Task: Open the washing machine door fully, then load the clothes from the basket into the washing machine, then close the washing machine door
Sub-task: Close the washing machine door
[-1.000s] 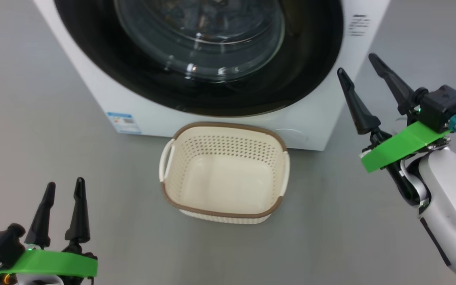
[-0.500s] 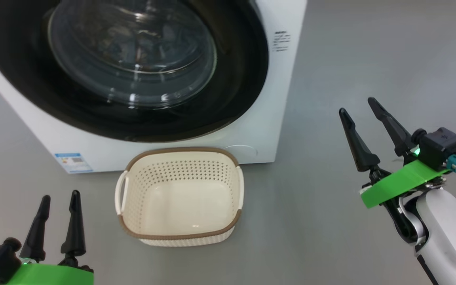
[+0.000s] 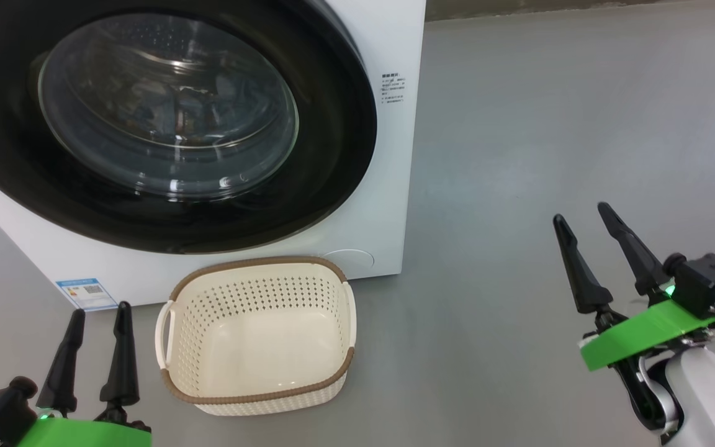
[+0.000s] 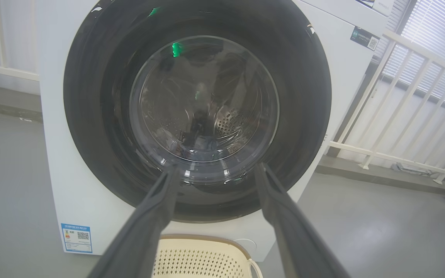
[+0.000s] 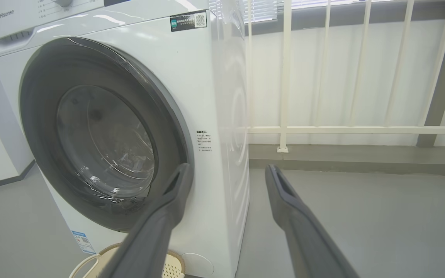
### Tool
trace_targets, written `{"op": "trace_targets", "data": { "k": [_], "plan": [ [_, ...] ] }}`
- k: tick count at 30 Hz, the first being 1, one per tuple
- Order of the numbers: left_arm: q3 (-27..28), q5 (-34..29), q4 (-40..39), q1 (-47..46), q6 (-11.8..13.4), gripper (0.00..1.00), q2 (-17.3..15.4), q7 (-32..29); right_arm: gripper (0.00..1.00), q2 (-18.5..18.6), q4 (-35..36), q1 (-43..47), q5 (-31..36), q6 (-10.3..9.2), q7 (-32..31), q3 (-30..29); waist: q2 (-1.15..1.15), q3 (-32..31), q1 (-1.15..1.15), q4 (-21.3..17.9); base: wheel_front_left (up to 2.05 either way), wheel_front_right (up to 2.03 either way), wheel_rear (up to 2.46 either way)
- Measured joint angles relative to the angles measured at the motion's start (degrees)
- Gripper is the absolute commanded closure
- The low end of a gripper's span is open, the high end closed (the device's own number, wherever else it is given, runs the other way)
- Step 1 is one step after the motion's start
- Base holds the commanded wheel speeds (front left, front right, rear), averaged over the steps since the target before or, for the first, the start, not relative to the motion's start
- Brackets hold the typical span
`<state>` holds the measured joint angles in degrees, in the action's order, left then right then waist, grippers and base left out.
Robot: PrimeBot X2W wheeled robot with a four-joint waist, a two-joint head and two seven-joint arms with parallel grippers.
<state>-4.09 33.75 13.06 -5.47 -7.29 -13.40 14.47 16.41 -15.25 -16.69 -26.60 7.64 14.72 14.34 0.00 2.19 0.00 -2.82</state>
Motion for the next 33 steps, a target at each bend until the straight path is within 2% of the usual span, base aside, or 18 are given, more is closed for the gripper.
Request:
{"op": "trace_targets", "data": {
  "k": [16,33],
  "plan": [
    [-0.70,0.47,-1.25,1.11,0.00,0.00,-0.07,0.00,0.00,-1.87,0.37,4.59,1.48,0.00,0.00,-5.34,0.00,-0.21,0.00,0.34,0.00,0.00,0.00],
    [-1.18,0.59,-1.08,1.07,0.00,0.00,-0.41,0.00,0.00,-2.66,0.11,4.59,1.91,0.00,0.00,-5.43,0.00,0.36,0.00,1.28,0.00,0.00,0.00]
  ]
}}
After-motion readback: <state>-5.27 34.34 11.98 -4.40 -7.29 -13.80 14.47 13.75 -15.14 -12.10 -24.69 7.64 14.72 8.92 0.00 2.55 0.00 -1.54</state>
